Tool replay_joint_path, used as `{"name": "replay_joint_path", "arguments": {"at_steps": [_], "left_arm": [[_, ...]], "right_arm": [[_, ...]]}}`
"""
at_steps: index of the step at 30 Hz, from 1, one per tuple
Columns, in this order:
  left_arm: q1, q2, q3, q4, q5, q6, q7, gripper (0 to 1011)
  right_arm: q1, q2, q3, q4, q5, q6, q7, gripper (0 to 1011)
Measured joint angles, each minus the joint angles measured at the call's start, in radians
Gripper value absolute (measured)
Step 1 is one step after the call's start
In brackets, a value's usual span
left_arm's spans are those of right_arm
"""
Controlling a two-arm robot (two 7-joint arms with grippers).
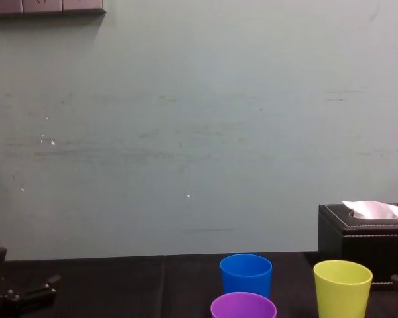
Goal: Stack the three plastic cups sequentially using one hand.
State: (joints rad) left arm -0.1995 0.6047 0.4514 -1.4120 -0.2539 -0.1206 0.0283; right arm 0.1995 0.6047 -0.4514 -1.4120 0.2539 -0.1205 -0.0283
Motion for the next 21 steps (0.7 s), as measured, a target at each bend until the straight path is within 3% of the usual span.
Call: {"name": "replay_joint_path", "arguments": {"at_steps": [21], "left_arm": [[0.0,0.0,0.0,0.0,0.0,0.0,0.0,1011]], "right_arm": [[0.0,0.0,0.0,0.0,0.0,0.0,0.0,1004]]}}
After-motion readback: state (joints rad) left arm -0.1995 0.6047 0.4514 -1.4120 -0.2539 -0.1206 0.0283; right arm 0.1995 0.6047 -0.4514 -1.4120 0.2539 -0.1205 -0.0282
